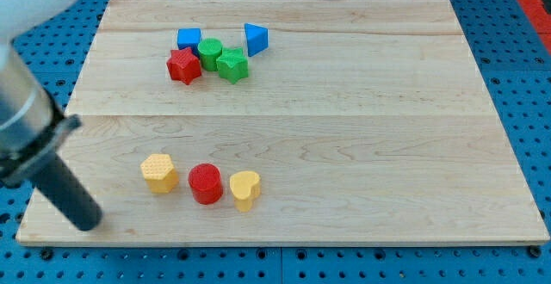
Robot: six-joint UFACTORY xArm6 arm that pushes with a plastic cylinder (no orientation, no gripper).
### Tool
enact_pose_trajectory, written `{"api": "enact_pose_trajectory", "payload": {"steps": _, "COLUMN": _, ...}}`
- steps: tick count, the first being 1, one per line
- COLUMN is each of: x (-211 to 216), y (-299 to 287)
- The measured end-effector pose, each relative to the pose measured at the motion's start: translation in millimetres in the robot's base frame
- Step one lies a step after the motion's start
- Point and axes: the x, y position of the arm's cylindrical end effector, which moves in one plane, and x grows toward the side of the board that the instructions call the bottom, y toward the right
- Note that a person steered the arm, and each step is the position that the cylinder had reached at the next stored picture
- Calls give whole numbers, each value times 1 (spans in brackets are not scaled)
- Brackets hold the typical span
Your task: Move the yellow hexagon to the bottom of the red star
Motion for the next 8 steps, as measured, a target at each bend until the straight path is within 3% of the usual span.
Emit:
{"api": "enact_pose_trajectory", "payload": {"steps": 3, "x": -79, "y": 49}}
{"api": "enact_pose_trajectory", "payload": {"steps": 5, "x": -41, "y": 79}}
{"api": "enact_pose_trajectory", "payload": {"steps": 6, "x": -62, "y": 102}}
{"api": "enact_pose_trajectory", "payload": {"steps": 8, "x": -76, "y": 40}}
